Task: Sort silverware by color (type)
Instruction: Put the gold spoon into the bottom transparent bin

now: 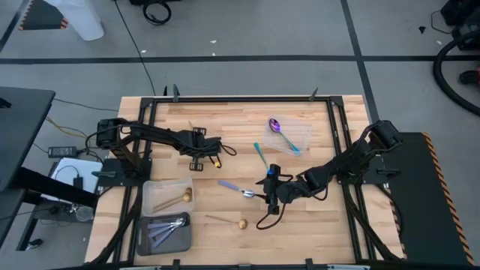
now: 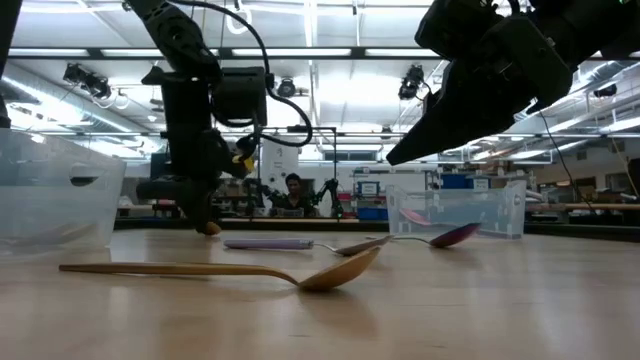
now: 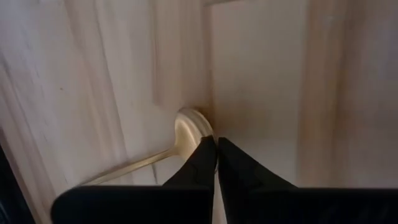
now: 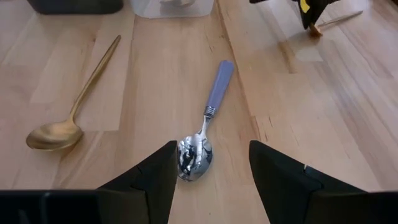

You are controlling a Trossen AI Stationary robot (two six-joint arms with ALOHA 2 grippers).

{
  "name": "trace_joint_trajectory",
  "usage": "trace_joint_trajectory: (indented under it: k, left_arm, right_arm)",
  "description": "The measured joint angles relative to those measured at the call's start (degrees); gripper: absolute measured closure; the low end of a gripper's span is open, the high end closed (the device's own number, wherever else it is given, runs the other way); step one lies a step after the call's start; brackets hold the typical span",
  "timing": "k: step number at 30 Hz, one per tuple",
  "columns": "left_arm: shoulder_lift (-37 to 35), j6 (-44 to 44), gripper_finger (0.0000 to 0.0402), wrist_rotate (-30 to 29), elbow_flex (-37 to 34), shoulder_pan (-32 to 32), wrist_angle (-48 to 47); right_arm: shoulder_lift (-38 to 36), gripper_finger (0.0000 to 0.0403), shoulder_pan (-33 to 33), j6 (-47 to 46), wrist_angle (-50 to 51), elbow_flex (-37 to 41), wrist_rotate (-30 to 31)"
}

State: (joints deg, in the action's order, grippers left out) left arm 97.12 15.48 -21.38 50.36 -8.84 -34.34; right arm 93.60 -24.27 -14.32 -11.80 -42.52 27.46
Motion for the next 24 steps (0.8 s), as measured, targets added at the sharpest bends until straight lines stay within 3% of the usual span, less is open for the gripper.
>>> trace_joint_trajectory:
  k: [24]
  left_arm:
    - [0.0, -29.4, 0.039, 1.9, 26.9, 11.5, -31.7]
  right_arm:
    - [0.0, 0.0195, 8.3, 11.7, -0.2, 0.0, 2.1]
